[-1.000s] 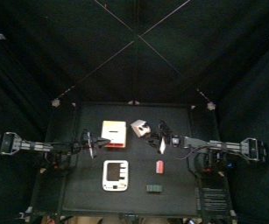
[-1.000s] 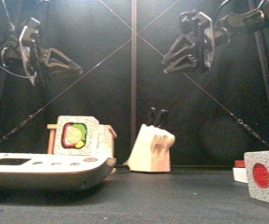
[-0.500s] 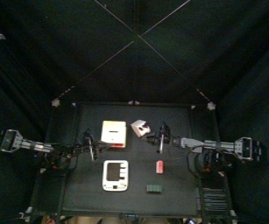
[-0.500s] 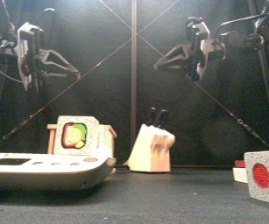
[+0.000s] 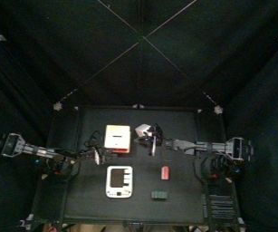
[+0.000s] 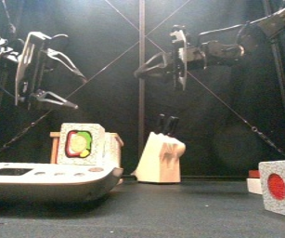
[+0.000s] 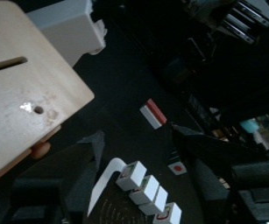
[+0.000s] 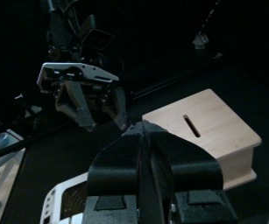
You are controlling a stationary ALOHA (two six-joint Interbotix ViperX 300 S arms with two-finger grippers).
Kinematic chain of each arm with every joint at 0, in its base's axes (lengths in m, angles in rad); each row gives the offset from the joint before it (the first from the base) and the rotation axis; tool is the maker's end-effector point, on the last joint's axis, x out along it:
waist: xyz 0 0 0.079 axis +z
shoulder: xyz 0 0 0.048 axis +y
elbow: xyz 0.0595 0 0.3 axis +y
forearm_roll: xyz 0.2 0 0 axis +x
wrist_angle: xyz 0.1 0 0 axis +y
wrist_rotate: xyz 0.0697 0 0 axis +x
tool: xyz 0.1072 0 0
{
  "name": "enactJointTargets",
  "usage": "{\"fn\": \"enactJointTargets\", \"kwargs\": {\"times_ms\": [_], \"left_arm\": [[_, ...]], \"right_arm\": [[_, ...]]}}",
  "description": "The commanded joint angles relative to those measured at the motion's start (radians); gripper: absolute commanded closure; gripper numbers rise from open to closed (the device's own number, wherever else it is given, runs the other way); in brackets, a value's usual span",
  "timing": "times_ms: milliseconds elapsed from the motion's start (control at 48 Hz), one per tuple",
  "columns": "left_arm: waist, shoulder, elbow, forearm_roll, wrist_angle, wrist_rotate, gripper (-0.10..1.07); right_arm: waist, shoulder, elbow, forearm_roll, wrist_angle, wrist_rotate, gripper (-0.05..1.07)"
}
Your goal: Grab drawer handl
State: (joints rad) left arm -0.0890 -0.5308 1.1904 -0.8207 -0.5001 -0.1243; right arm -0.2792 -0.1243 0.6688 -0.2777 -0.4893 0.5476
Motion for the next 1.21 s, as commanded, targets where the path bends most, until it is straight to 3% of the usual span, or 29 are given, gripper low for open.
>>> {"fn": "enactJointTargets", "kwargs": {"times_ms": [0, 292, 500, 833, 1188], "left_arm": [[-0.002, 0.031, -0.028, -0.069, 0.000, 0.000, -0.01], [-0.002, 0.161, -0.061, -0.230, 0.000, -0.002, -0.01], [-0.002, 0.172, -0.067, -0.302, 0.000, 0.000, -0.01], [0.012, 0.187, -0.072, -0.356, 0.000, 0.000, -0.01], [0.014, 0.190, -0.067, -0.356, 0.000, 0.000, -0.01]], "right_arm": [[-0.003, 0.034, -0.057, 0.020, -0.006, 0.000, 0.53], [-0.002, 0.166, -0.135, 0.071, 0.003, 0.000, 0.53], [0.000, 0.235, -0.210, 0.078, 0.098, -0.002, 0.53], [-0.003, 0.307, -0.331, 0.084, 0.252, 0.002, 0.53], [-0.031, 0.307, -0.331, 0.112, 0.285, -0.002, 0.53]]}}
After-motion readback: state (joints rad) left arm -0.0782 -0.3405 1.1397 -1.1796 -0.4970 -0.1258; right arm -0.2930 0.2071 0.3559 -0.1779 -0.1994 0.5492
